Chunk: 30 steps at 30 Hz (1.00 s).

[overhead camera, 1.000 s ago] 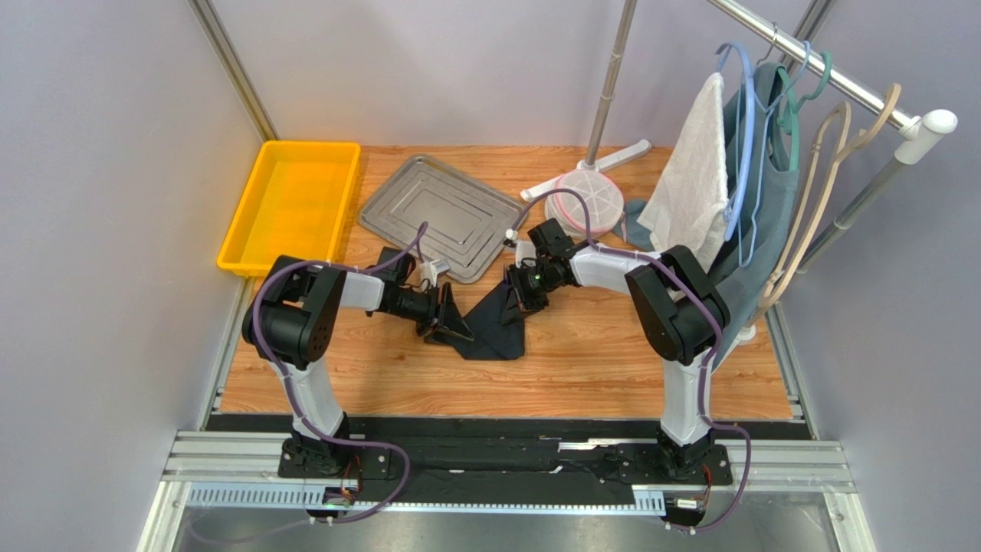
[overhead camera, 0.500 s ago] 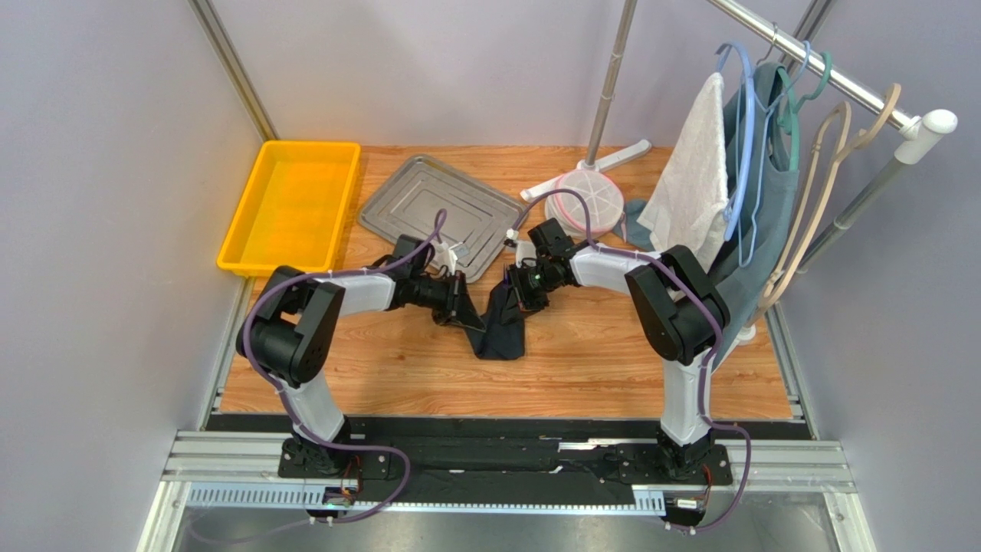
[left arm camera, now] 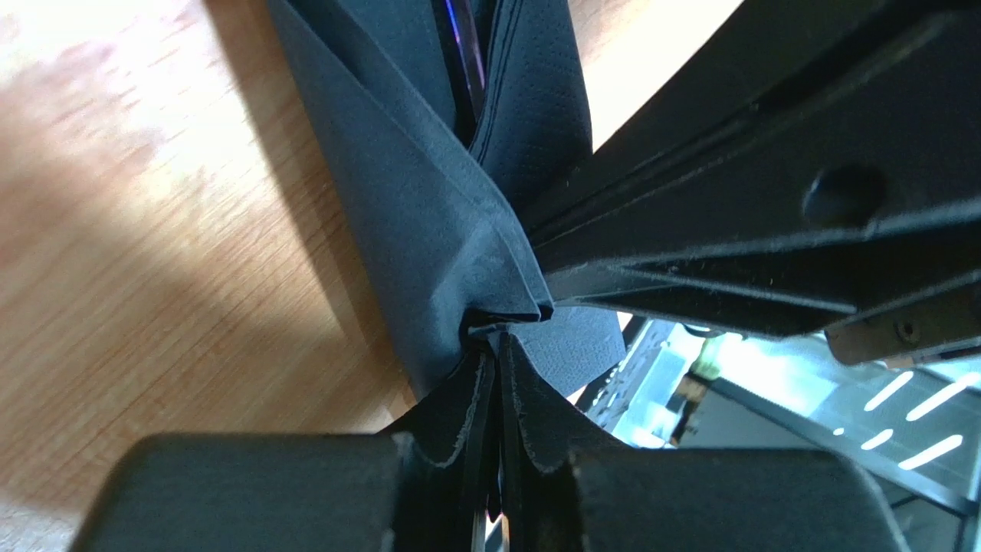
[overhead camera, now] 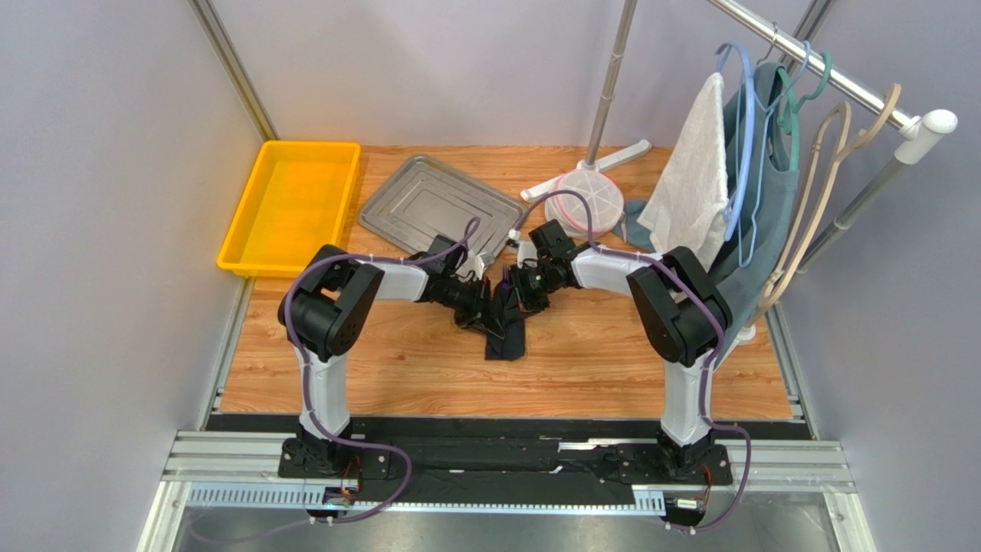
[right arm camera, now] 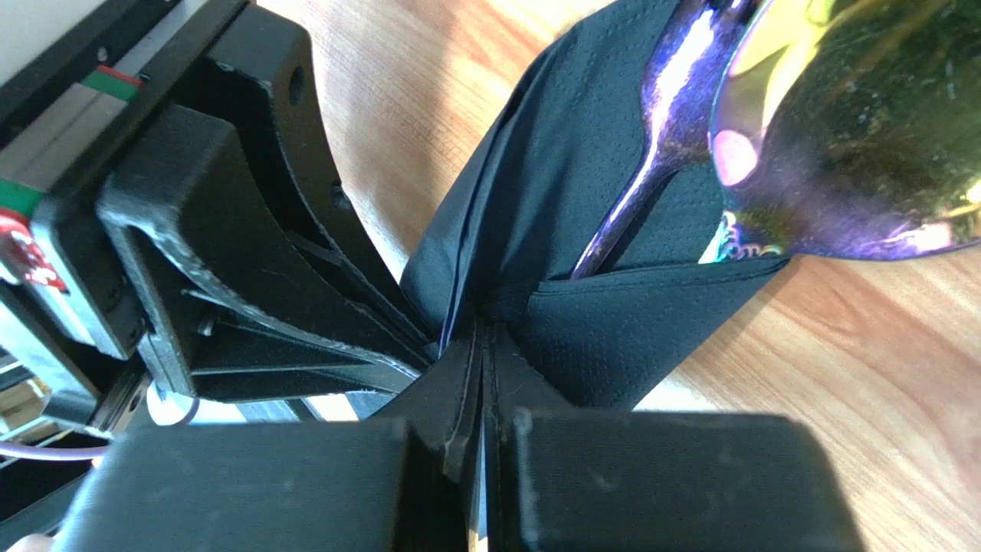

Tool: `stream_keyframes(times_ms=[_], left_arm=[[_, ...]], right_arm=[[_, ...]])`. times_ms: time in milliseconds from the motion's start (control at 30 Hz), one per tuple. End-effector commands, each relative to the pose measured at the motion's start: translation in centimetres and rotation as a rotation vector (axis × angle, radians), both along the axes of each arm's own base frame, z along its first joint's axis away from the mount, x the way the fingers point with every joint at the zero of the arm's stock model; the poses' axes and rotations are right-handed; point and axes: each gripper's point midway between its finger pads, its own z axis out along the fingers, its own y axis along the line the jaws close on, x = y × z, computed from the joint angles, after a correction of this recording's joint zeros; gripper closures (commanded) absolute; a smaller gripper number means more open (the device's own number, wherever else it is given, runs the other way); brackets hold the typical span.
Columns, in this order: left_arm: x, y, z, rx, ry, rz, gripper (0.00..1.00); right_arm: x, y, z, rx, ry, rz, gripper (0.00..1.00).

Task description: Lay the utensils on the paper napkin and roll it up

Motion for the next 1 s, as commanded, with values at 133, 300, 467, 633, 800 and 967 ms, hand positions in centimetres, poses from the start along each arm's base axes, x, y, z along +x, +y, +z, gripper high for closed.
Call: stream_keyframes(times_ms=[133, 300, 467, 633, 800, 967], left_arm=[[2.0, 4.0, -3.0, 0.287, -0.127, -0.053, 0.91], [2.5, 4.7, -2.9, 0.327, -0.159, -0.109, 0.92], [2.5, 4.4, -2.9, 0.313, -0.142, -0.115, 0.95], [2.4, 4.2, -2.9, 0.305, -0.133, -0.108, 0.96], [2.4, 4.2, -3.1, 0.304, -0.129, -0.101, 0.97], [2.5, 4.1, -3.0, 0.301, -0.129, -0.097, 0.97]], right_arm=[[-2.9, -4.7, -3.1, -0.203, 0.055, -0.037, 1.0], [-2.1, -3.6, -0.5, -0.116, 0.044, -0.04, 0.98], [-0.2, -3.7, 2.6, -0.045, 0.006, -0.089, 0.9], [-0.5, -4.5, 3.3, -0.009, 0.042, -0.112, 0.9], [-1.1, -4.5, 2.4, -0.001, 0.077, -0.108, 0.91], [-0.9, -4.4, 1.1, -0.014, 0.099, -0.107, 0.94]])
